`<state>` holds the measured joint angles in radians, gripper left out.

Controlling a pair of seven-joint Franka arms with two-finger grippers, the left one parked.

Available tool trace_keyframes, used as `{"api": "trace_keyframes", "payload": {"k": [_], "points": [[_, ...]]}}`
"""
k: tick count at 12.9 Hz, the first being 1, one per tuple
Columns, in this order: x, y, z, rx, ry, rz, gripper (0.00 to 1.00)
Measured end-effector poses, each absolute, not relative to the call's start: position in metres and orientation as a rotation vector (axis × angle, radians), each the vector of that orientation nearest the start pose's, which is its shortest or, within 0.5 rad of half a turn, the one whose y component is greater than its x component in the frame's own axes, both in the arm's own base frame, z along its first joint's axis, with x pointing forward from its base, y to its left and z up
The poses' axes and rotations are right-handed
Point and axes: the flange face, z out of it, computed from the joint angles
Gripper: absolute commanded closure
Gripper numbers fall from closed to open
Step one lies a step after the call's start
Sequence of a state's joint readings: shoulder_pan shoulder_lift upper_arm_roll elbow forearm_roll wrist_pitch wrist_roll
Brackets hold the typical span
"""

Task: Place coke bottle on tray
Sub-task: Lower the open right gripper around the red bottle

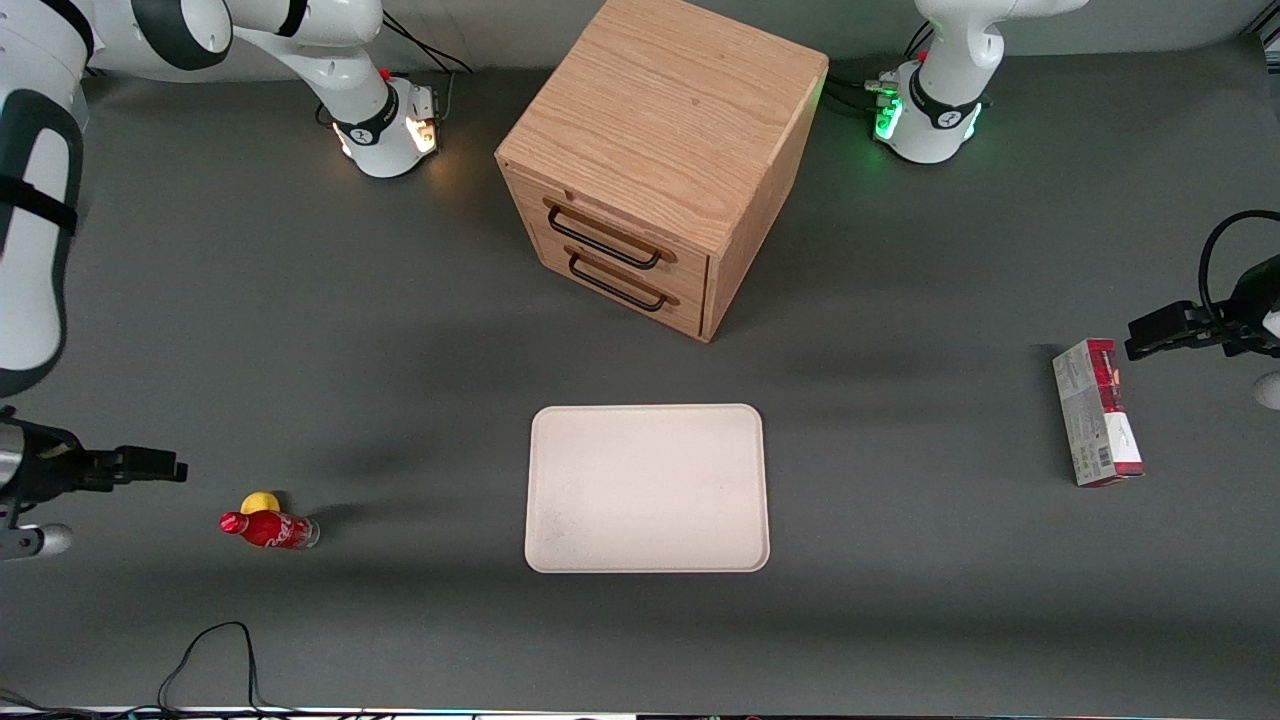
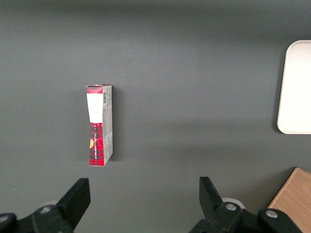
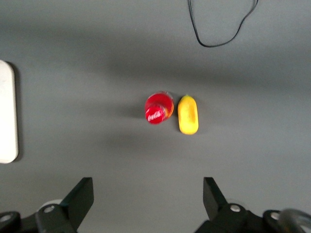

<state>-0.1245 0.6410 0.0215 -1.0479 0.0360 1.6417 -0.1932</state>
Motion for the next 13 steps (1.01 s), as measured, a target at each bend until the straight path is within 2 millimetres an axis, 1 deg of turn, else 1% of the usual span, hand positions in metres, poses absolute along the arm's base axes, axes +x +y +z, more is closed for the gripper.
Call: {"api": "trace_keyframes", "payload": {"k": [4, 6, 8, 10, 13], "points": [[0.738, -0.072, 0.391, -3.083, -0.131, 0.056, 0.0], [0.746, -0.07, 0.358, -3.085, -0.135, 0.038, 0.0], [0.751, -0.068, 0.332, -3.086, -0.142, 0.032, 0.0], [0.753, -0.067, 0.32, -3.086, -0.144, 0.036, 0.0], [0.753, -0.067, 0.321, -3.091, -0.15, 0.03, 0.0]]}}
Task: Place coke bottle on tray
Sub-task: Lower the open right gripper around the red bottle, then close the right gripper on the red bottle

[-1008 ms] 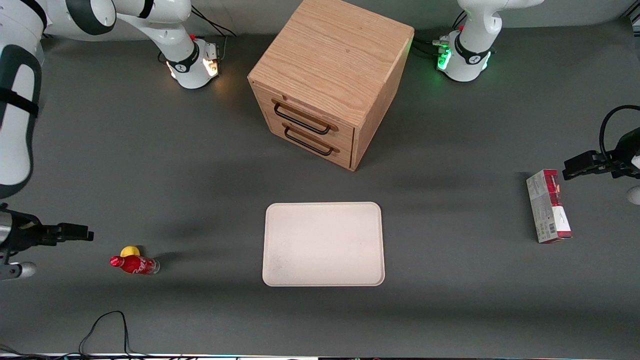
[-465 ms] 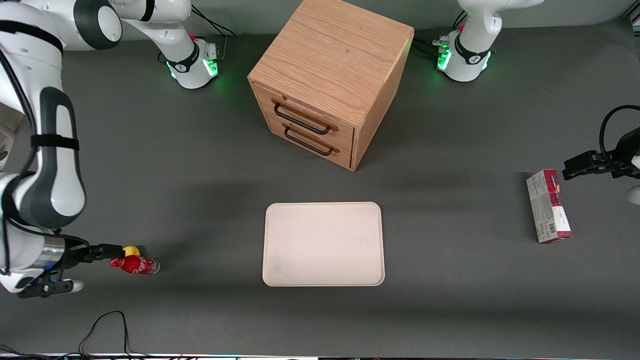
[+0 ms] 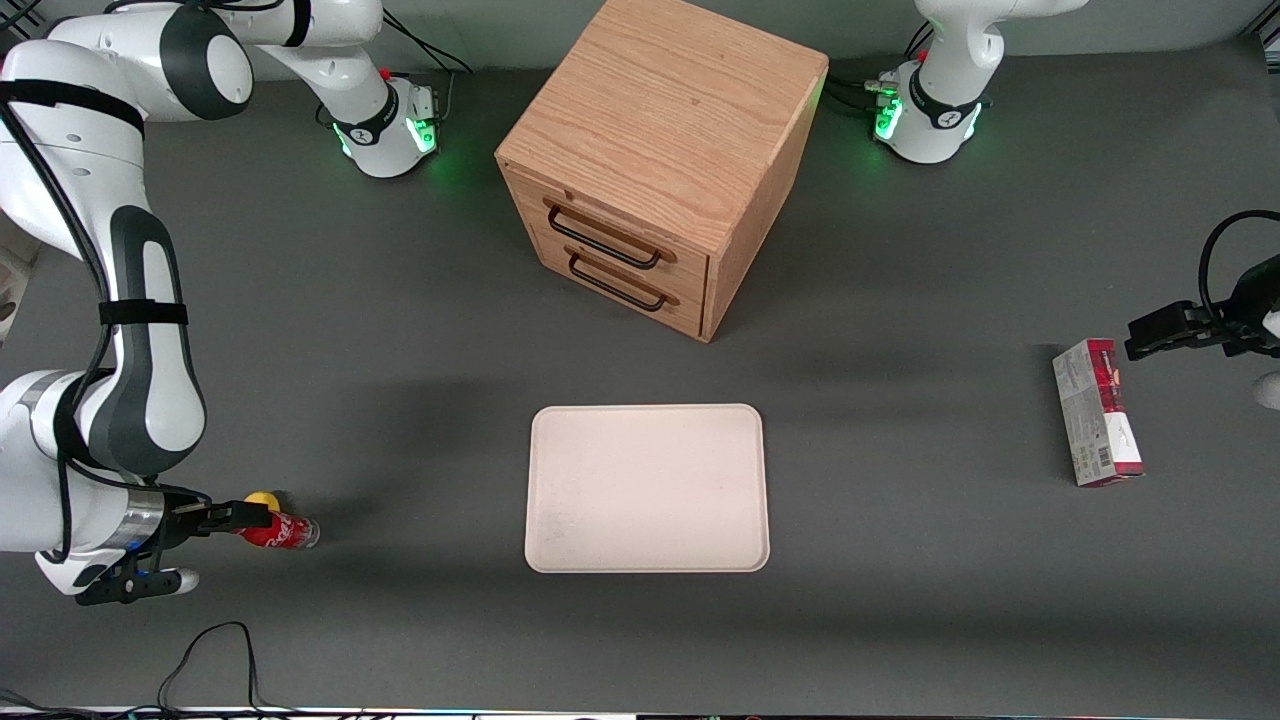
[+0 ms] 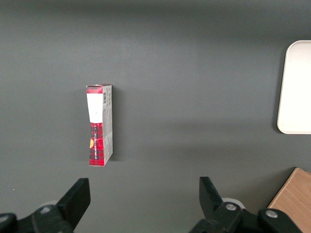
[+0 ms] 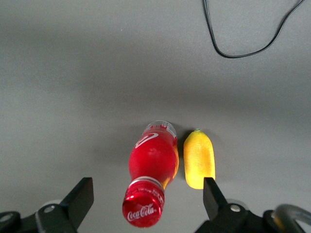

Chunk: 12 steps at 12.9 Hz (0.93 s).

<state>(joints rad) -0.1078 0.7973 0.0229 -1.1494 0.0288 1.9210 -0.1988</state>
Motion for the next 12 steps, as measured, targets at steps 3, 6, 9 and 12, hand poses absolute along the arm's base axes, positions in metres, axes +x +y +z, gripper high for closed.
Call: {"api": "trace_keyframes", "payload": {"k": [3, 6, 9, 12], "points": [[0.7545, -0.0579, 0.3226, -3.115, -0.19, 0.032, 0.01], [0.7549, -0.0553, 0.3244, -3.118, -0.198, 0.028, 0.1], [0.7552, -0.0557, 0.3265, -3.119, -0.198, 0.023, 0.41], [0.7555, -0.0563, 0.3277, -3.119, -0.197, 0.02, 0.52]]}}
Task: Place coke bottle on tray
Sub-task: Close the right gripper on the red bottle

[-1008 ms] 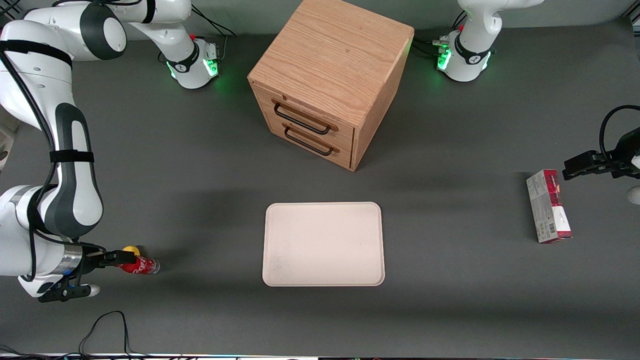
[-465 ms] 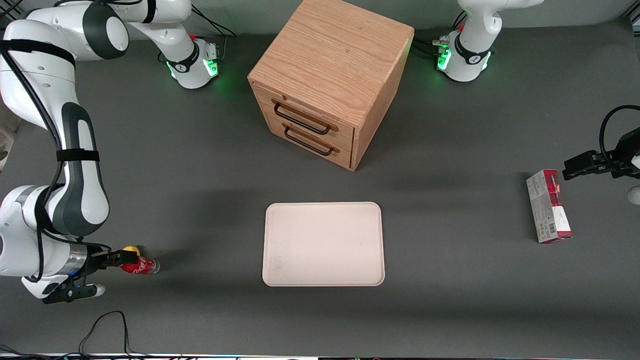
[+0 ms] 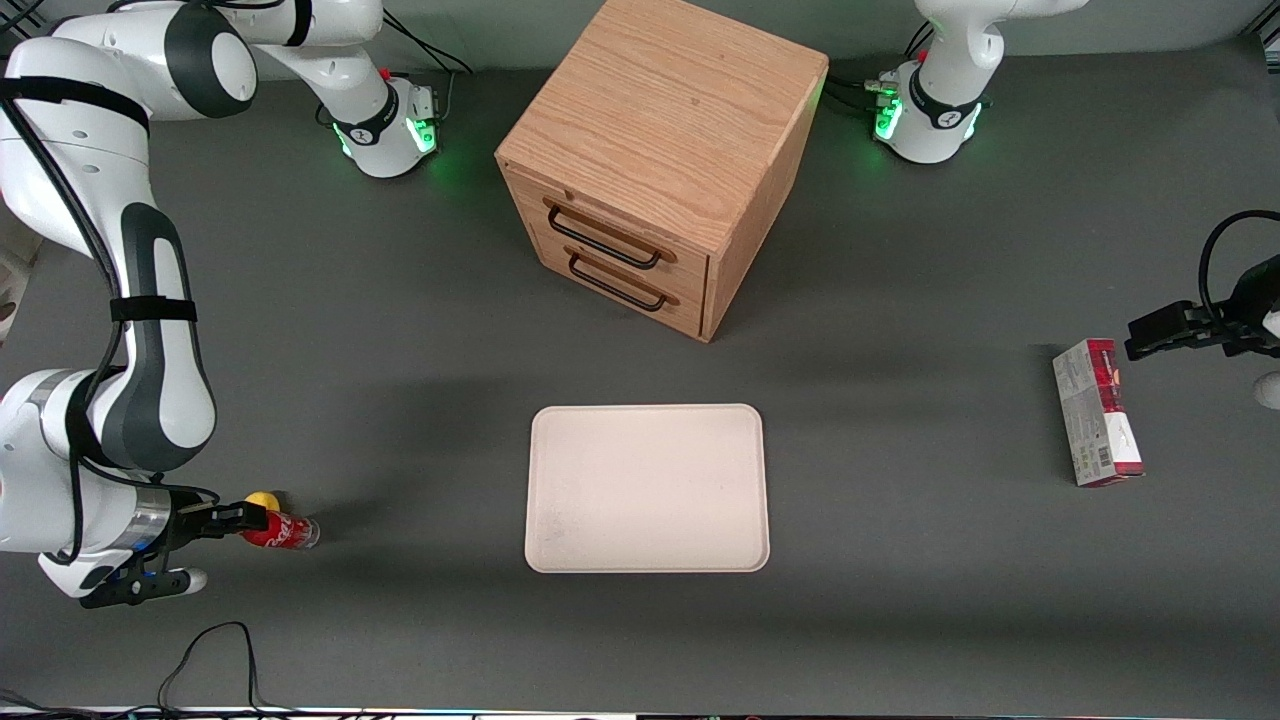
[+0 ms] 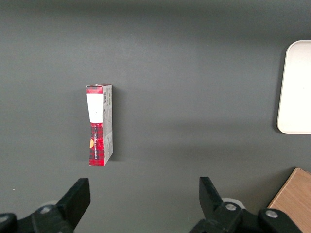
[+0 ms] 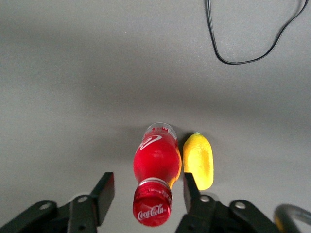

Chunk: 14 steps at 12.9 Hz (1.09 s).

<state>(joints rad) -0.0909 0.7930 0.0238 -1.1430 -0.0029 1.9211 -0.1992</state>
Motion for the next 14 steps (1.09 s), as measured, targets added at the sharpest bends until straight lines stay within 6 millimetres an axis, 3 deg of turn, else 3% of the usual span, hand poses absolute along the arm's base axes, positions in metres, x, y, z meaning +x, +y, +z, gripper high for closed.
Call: {"api": "trace_keyframes", "payload": {"k": [4, 5, 7, 8, 14], "points": [[0.7557, -0.0575, 0.3286, -3.121, -0.196, 0.017, 0.58], [0.7558, -0.0579, 0.329, -3.121, -0.195, 0.016, 0.64], [0.7559, -0.0586, 0.3299, -3.122, -0.194, 0.014, 0.95], [0.756, -0.0592, 0.3305, -3.124, -0.193, 0.013, 1.0], [0.754, -0.0599, 0.3326, -3.122, -0.192, 0.036, 1.0]]}}
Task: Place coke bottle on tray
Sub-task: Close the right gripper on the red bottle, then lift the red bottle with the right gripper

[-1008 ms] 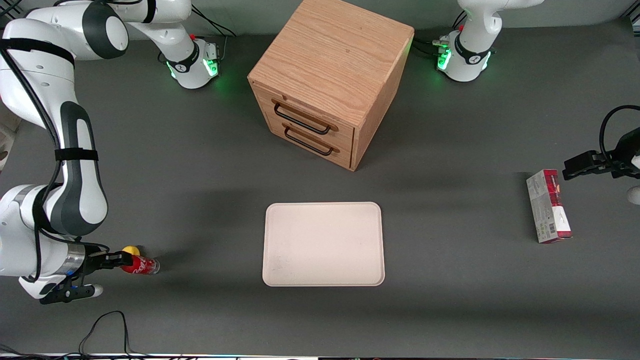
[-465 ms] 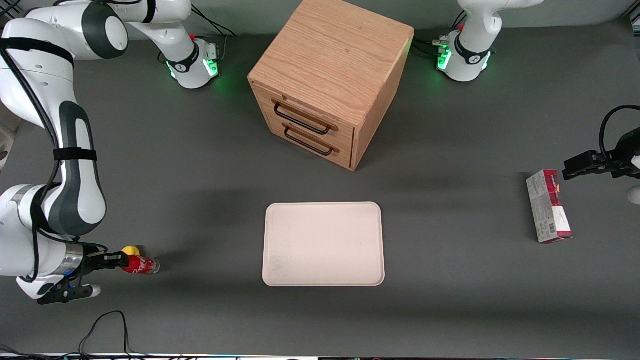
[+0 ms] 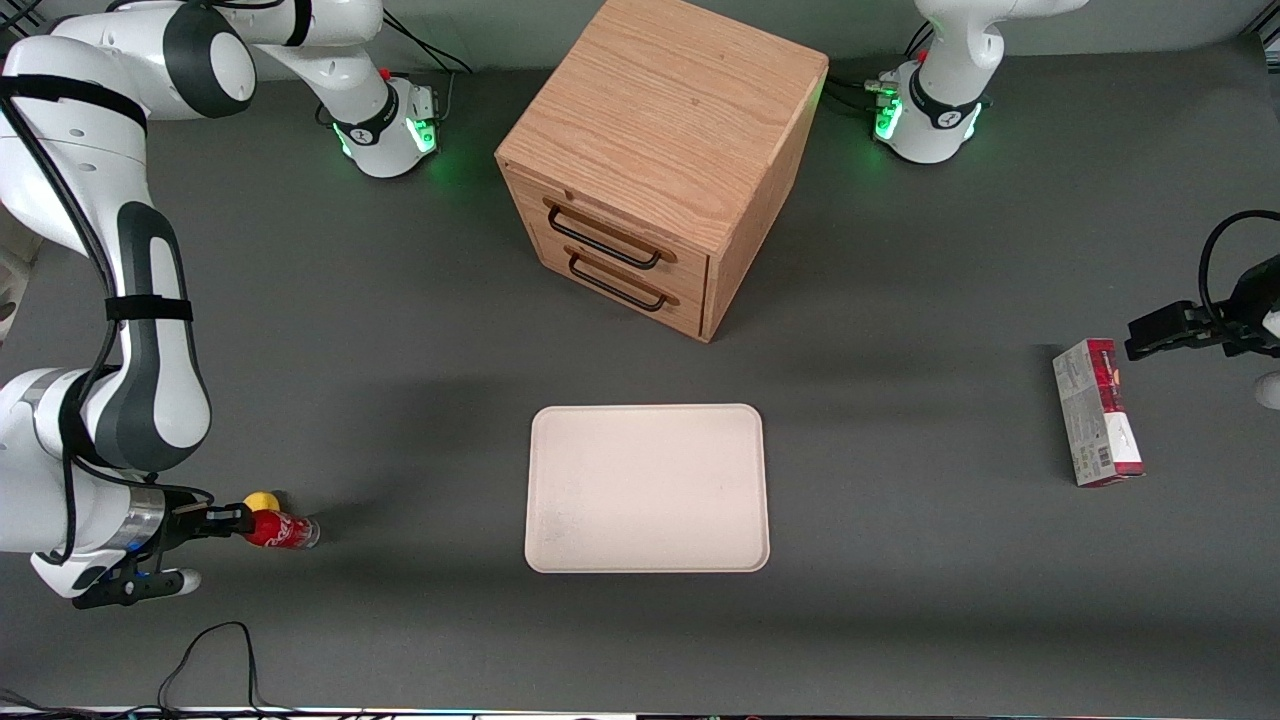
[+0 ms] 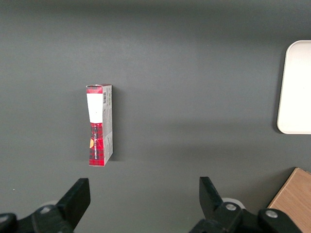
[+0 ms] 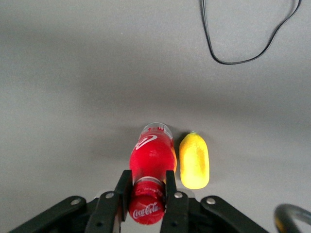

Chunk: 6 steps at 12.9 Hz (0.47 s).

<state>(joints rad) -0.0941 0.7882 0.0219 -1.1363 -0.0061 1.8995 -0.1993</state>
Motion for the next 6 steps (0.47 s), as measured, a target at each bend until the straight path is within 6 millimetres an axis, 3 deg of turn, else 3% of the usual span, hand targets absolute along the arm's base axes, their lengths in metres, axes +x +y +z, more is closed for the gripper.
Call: {"api": "trace_keyframes", "payload": {"k": [3, 6], "points": [[0.744, -0.058, 0.362, -3.112, -0.195, 0.13, 1.0], [0.722, -0.054, 0.443, -3.104, -0.2, 0.198, 1.0]]}}
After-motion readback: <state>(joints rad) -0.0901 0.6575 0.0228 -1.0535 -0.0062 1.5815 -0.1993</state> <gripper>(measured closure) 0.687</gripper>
